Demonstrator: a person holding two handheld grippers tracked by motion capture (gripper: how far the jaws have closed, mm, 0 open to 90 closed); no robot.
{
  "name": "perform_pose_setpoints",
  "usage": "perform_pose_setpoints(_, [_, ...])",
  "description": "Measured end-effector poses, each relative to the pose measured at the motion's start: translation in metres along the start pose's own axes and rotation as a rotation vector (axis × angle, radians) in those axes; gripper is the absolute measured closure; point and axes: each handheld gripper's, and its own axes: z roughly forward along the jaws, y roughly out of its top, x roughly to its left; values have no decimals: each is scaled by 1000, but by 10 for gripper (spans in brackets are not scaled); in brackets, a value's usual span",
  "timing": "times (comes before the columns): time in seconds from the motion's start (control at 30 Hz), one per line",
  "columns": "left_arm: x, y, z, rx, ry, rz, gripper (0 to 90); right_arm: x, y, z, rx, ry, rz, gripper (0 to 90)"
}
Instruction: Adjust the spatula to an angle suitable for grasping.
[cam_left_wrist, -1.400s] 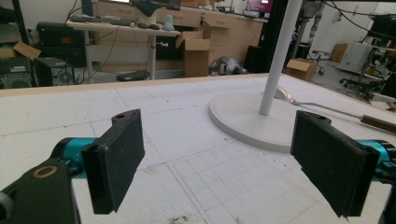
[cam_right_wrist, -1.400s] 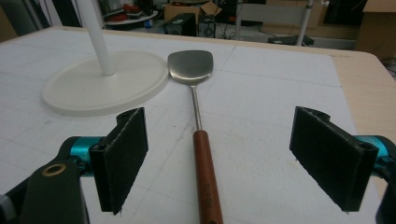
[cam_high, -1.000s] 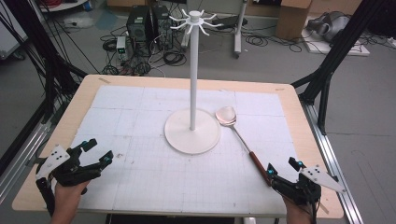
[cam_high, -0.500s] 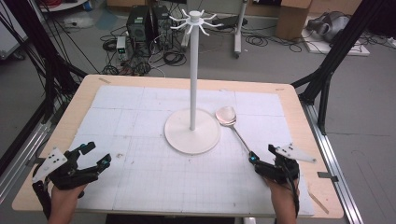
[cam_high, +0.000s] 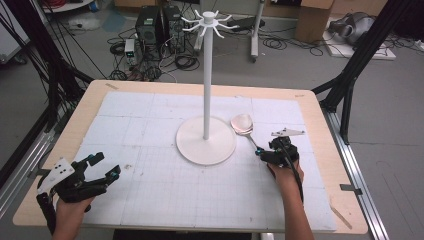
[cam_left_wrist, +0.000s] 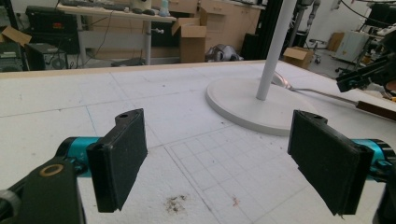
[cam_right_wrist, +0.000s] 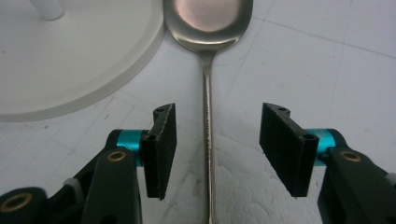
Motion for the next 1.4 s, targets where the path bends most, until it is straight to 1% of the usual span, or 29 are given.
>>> perform_pose_setpoints(0.03, [1, 0, 0, 1, 1, -4, 200, 0, 3, 6, 16, 16, -3, 519])
perform_pose_setpoints(0.07, [1, 0, 0, 1, 1, -4, 200, 0, 3, 6, 16, 16, -3, 519])
perform_pose_setpoints(0.1, [1, 0, 0, 0, 2, -4, 200, 1, 7, 11, 31, 12, -20, 548])
perform_pose_setpoints(0.13, [1, 0, 0, 0, 1, -4, 200, 1, 7, 11, 31, 12, -20, 548])
perform_pose_setpoints(0.17, [1, 0, 0, 0, 1, -3, 200, 2, 11, 17, 55, 9, -22, 575])
perform_pose_setpoints(0.2, [1, 0, 0, 1, -1, -3, 200, 2, 12, 21, 63, 9, -17, 584])
perform_pose_setpoints(0.23, [1, 0, 1, 4, -3, 0, 200, 2, 13, 24, 69, 12, -17, 599])
perform_pose_setpoints(0.27, [0, 0, 1, 6, -3, 1, 200, 1, 13, 27, 71, 17, -27, 617])
perform_pose_setpoints(0.37, [1, 0, 1, 7, -5, 1, 201, 3, 15, 33, 89, 20, -28, 663])
perform_pose_setpoints(0.4, [1, 0, 1, 6, -5, 0, 202, 3, 15, 34, 91, 15, -36, 679])
perform_pose_setpoints(0.43, [1, 0, 1, 6, -5, 0, 202, 3, 15, 36, 99, 15, -35, 700])
perform_pose_setpoints(0.47, [1, 0, 1, 5, -5, -3, 202, 3, 15, 36, 99, 15, -35, 700])
perform_pose_setpoints(0.5, [1, 0, 1, 6, -2, -2, 202, 1, 14, 38, 118, 8, -26, 728])
perform_pose_setpoints(0.53, [2, 0, 1, 5, -2, -3, 202, -1, 13, 38, 114, 14, -15, 744])
perform_pose_setpoints(0.57, [2, 0, 0, 6, -2, -3, 203, -2, 13, 38, 113, 20, -3, 765])
perform_pose_setpoints(0.6, [2, 0, 0, 6, -2, -3, 203, -2, 13, 38, 113, 20, -3, 765])
perform_pose_setpoints(0.63, [2, 0, 0, 6, -2, -4, 203, -3, 13, 37, 117, 30, 0, 826])
perform_pose_setpoints(0.7, [2, 0, 1, 8, -2, -3, 203, -2, 12, 36, 122, 20, 1, 834])
perform_pose_setpoints(0.87, [1, -1, 1, 10, -3, -4, 205, -4, 11, 32, 139, 23, 9, 837])
perform_pose_setpoints(0.9, [1, -1, 1, 10, -3, -4, 205, -5, 10, 31, 146, 21, 3, 837])
perform_pose_setpoints(0.97, [1, 0, 1, 12, -4, -2, 205, -7, 7, 25, 161, 17, 7, 837])
perform_pose_setpoints(1.03, [1, 0, 1, 12, -3, -1, 206, -8, 6, 23, 166, 15, 3, 838])
perform_pose_setpoints(1.1, [1, -1, 1, 13, -4, -2, 206, -11, 1, 19, 157, 18, -1, 838])
perform_pose_setpoints(1.17, [1, -1, 1, 15, -4, 0, 206, -12, -4, 14, 158, 27, 9, 838])
perform_pose_setpoints(1.27, [1, -1, 1, 17, -4, 0, 207, -13, -12, 5, 155, 43, 2, 838])
perform_pose_setpoints(1.4, [1, -1, 1, 15, -2, -2, 208, -14, -18, 0, 153, 57, -7, 838])
